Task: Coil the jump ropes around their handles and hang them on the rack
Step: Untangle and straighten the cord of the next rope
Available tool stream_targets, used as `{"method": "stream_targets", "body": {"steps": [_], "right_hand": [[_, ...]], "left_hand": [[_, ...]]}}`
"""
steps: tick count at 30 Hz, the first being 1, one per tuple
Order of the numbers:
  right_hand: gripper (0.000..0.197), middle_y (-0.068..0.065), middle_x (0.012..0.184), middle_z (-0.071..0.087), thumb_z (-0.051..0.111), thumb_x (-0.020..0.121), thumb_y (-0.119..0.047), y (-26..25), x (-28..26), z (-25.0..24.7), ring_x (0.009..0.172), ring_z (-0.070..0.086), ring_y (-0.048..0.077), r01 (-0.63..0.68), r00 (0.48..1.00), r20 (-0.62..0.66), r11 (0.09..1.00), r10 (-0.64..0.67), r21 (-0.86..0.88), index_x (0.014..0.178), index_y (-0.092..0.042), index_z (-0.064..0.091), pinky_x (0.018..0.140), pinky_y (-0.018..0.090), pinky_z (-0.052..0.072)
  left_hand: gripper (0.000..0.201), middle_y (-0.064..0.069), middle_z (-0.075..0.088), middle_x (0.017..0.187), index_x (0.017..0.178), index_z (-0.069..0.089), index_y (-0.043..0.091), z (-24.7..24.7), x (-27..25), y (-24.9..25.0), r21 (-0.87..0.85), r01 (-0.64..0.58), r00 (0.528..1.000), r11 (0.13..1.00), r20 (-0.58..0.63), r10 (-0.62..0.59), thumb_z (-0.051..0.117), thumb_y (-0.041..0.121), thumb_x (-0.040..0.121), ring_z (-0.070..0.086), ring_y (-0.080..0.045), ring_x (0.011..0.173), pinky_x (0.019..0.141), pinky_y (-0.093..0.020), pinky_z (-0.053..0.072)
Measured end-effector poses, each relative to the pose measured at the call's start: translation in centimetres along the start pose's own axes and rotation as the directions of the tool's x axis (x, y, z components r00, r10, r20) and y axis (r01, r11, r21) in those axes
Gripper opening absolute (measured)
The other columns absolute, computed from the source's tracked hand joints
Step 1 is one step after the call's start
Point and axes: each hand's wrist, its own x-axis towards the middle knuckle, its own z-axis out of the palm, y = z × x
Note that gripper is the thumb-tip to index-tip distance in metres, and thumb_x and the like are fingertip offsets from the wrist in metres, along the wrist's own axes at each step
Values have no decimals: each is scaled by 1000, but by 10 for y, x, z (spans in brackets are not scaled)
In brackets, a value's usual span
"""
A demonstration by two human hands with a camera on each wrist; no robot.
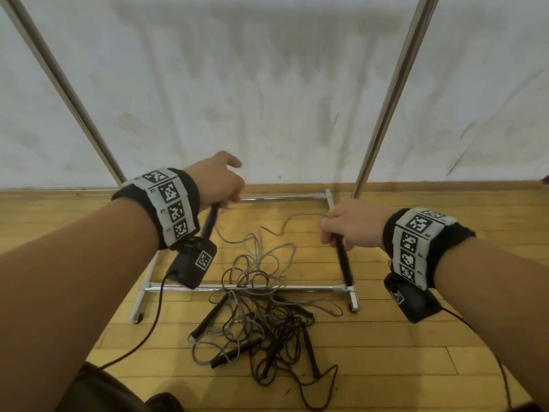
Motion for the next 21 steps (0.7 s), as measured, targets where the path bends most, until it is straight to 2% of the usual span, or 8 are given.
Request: {"method": "stream_targets", "body": {"steps": [1,4,8,12,14,17,19,21], "right_hand": [[36,12,100,75,50,107,-31,-6,0,0,95,73,24,-3,1000,-24,986,7,167,97,-8,76,82,33,62],[24,23,98,74,61,102,-19,-32,-5,0,90,76,31,19,996,-87,828,36,561,100,2,73,72,33,65],[22,22,90,77,67,99,-19,-57,-12,-2,80,78,30,93,989,-145,706,14,702,101,3,71,66,34,64],[28,20,86,78,63,101,-24,-66,-16,-1,79,78,34,146,982,-185,717,-24,682,101,3,68,76,46,65],[29,18,87,78,58,104,-28,-69,-15,-2,78,78,31,128,980,-200,793,-9,595,101,-1,70,79,48,64],[29,11,92,75,49,106,-26,-73,-16,-7,77,77,23,125,981,-185,918,-57,376,104,-6,71,76,39,65],[29,8,92,73,48,107,-21,-75,-20,-8,76,74,19,146,982,-151,963,-114,225,109,-4,71,74,30,63],[32,9,92,77,46,107,-20,-73,-22,-9,81,77,22,150,984,-118,980,-135,134,105,-3,73,85,38,62]], "left_hand": [[46,-18,75,102,132,56,16,6,-5,3,-75,-29,997,997,73,35,60,-5,92,73,-24,77,65,-32,56],[46,-17,73,113,128,60,14,25,-17,13,-252,-74,949,965,281,146,61,-15,93,79,-26,91,75,-32,62],[46,-14,75,112,126,63,19,47,-27,23,-315,-66,901,947,389,192,53,-14,97,78,-32,99,85,-43,64],[46,-18,76,103,122,68,11,51,-35,30,-417,19,893,909,415,172,55,-6,82,75,-39,101,80,-49,63],[51,-17,75,101,123,66,10,50,-37,31,-422,32,878,906,444,175,59,0,74,75,-37,97,77,-45,63],[51,-15,75,107,129,59,12,52,-37,29,-349,-31,864,937,462,200,66,-13,86,76,-37,101,80,-43,66],[57,-17,75,110,131,57,15,55,-38,28,-317,-53,858,947,470,206,70,-15,85,75,-40,105,80,-40,65],[59,-19,75,107,129,58,16,57,-38,28,-320,-63,847,945,484,220,73,-10,79,77,-38,97,76,-36,63]]}}
